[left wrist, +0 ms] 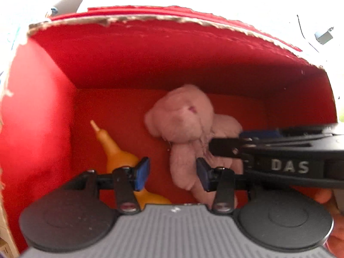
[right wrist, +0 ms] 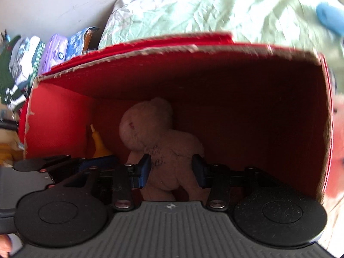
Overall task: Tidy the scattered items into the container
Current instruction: 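Lower the teddy bear into the red box and open the right gripper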
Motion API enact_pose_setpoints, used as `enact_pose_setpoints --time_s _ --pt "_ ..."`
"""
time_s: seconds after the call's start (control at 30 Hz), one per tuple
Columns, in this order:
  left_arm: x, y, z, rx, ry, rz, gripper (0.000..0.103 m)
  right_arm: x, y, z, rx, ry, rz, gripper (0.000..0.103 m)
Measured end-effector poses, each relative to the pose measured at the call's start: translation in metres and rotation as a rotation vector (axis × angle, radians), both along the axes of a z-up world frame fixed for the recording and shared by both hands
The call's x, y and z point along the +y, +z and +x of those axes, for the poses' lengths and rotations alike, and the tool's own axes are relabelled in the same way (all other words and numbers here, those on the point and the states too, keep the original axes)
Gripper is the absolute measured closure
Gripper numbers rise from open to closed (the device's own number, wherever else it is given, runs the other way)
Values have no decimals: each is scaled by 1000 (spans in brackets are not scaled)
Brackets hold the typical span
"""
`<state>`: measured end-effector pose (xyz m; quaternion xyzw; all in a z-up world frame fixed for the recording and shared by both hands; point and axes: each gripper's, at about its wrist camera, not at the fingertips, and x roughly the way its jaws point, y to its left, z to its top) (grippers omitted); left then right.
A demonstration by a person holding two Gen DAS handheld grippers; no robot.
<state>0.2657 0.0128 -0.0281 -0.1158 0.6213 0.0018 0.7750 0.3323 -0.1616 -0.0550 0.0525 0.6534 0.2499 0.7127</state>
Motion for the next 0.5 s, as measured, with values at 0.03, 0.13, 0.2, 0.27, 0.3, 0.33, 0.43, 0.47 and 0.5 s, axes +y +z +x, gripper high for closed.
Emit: enact_pose_setpoints --time_s 0.03,0.13,0.2,0.27,0.3,0.33,0.43,0.47,0.5 --pt "1 2 -1 -9 1 13 57 -3 -1 -1 27 -33 20 57" --pt "5 11 -8 -50 15 51 57 -13 -10 0 124 -143 118 56" --pt "10 15 -13 -62 26 32 57 -16 -15 -3 167 -171 171 57" --pt "13 15 -17 -62 30 27 57 -15 -17 -7 172 -177 181 57" --pt "15 14 -18 -62 34 21 56 -13 -16 -9 156 -165 171 57" --pt "16 15 -20 -63 41 13 56 -12 -14 -10 147 -164 167 57" --pt "18 18 -22 -76 43 0 55 -14 -12 -12 138 -169 169 57" --pt "18 19 -23 -80 44 -1 55 -16 -11 -14 135 -175 175 57" --pt "17 21 -25 -89 41 -1 55 -18 -9 -15 131 -180 191 57"
